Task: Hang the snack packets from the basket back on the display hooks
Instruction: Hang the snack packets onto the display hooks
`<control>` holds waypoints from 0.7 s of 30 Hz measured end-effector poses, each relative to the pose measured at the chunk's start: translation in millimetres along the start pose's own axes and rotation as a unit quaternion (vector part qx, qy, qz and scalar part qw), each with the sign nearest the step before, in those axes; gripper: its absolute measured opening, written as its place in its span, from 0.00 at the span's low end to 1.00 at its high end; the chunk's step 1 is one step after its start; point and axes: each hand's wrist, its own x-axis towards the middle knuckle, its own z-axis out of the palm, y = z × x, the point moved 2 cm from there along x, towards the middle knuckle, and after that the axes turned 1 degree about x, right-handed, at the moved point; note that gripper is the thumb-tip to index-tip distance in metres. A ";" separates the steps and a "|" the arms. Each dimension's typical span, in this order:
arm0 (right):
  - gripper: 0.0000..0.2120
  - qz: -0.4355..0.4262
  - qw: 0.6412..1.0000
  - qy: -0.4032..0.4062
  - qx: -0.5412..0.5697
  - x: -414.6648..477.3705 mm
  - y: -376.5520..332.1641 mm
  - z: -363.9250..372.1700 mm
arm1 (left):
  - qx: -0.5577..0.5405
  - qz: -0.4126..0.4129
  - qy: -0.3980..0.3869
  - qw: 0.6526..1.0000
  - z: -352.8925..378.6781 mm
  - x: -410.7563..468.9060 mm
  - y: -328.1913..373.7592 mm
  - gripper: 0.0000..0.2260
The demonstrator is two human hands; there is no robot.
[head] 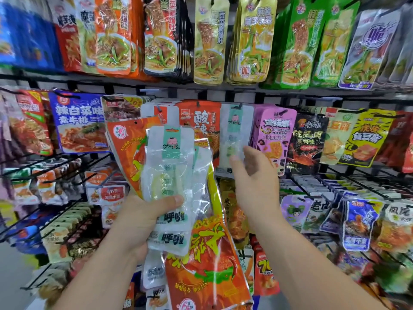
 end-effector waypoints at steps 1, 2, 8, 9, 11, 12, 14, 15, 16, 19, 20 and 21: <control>0.17 -0.009 1.000 -0.012 -0.006 -8.7 -2.8 3.9 | 0.002 0.006 0.006 1.000 1.3 -1.5 -0.4 0.25; 0.16 -0.012 0.999 -0.034 -0.006 -17.3 -6.2 9.2 | 0.004 0.012 0.011 1.000 2.6 -2.8 -0.5 0.22; 0.26 0.055 0.991 -0.119 0.011 -40.8 -2.8 42.7 | 0.025 0.025 0.035 0.999 9.8 -6.7 -3.6 0.20; 0.24 0.067 0.990 -0.118 0.034 -42.1 -2.1 45.0 | 0.032 0.032 0.037 0.998 11.7 -7.6 -4.0 0.22; 0.24 0.086 0.986 -0.119 0.073 -44.7 0.2 47.9 | 0.045 0.060 0.045 0.996 15.6 -10.7 -3.6 0.18; 0.24 0.091 0.985 -0.120 0.086 -45.5 1.3 49.0 | 0.049 0.070 0.048 0.995 17.4 -12.5 -3.3 0.16; 0.22 0.097 0.982 -0.125 0.107 -46.1 3.9 50.5 | 0.049 0.069 0.045 0.995 20.5 -14.4 -4.5 0.16; 0.21 0.097 0.981 -0.125 0.113 -46.1 5.3 50.9 | 0.049 0.062 0.046 0.996 20.1 -14.0 -6.2 0.17; 0.20 0.094 0.981 -0.124 0.117 -46.1 6.0 50.9 | 0.049 0.058 0.052 0.996 19.6 -13.7 -7.0 0.18; 0.15 0.102 0.979 -0.110 0.136 -45.3 9.8 49.3 | 0.014 0.035 0.052 0.998 17.8 -11.9 -7.3 0.14; 0.13 0.111 0.976 -0.107 0.151 -44.9 10.5 47.8 | -0.004 0.022 0.050 0.999 18.2 -11.8 -7.0 0.13; 0.12 0.120 0.973 -0.106 0.169 -44.0 11.7 46.3 | -0.017 0.012 0.049 0.999 18.7 -11.7 -6.7 0.15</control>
